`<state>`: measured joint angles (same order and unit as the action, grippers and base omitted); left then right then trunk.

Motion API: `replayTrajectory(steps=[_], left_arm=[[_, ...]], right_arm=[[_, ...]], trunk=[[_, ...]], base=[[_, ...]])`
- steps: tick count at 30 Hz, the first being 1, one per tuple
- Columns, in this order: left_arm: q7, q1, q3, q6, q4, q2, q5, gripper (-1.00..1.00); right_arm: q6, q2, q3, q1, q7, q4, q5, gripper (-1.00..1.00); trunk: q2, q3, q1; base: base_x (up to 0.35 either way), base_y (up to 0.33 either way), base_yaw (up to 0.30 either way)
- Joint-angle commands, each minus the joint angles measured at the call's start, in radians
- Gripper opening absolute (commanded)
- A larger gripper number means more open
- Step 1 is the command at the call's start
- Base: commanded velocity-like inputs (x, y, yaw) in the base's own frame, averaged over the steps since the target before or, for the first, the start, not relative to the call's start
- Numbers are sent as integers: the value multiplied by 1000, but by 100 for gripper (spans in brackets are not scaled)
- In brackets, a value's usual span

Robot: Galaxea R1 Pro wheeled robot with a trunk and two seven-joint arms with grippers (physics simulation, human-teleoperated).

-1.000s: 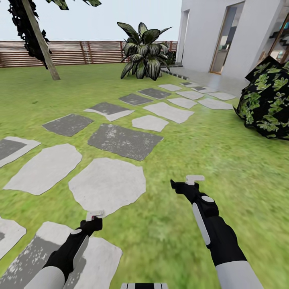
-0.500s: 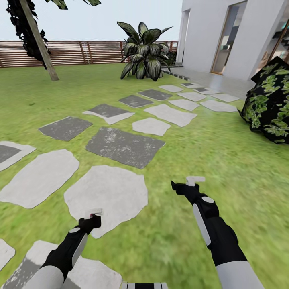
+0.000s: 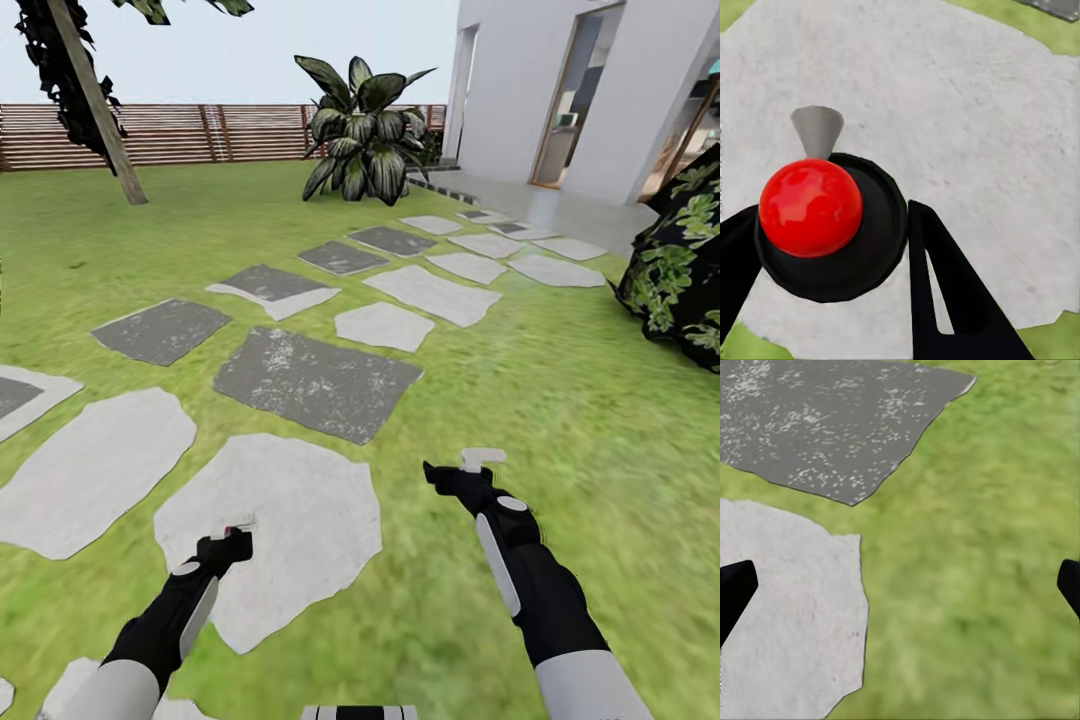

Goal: In the garden, pick up the pesticide atomizer on the floor and spray pesticide onto both trees until each tree trunk is fully covered.

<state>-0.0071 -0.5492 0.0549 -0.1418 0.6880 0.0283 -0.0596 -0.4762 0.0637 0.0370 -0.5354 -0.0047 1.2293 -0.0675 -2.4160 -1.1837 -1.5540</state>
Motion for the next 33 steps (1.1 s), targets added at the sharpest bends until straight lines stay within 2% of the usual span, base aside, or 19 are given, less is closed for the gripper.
replayTrajectory(steps=[1, 11, 14, 20, 33], left_arm=[[0, 0, 0, -1, 7, 0, 0, -100], [2, -1, 0, -6, 39, -7, -1, -100], [4, 0, 2, -27, 50, -10, -1, -100], [6, 1, 2, -38, 53, -6, 1, -100], [6, 2, 3, -36, 53, -1, 0, -100]], right_arm=[[0, 1, 1, 0, -1, -6, 0, 100], [2, 2, 1, 0, 0, -8, -4, 100], [2, 3, 1, 0, 0, -11, -5, 100], [2, 3, 1, 0, 0, -16, -5, 100], [4, 2, 1, 0, 0, -17, -5, 100]], trunk=[[0, 1, 0], [0, 13, 0], [0, 16, 0], [0, 20, 0], [0, 20, 0]], base=[[333, 104, 63], [336, 36, 166], [337, 7, 249], [317, 127, 234], [292, 187, 9]])
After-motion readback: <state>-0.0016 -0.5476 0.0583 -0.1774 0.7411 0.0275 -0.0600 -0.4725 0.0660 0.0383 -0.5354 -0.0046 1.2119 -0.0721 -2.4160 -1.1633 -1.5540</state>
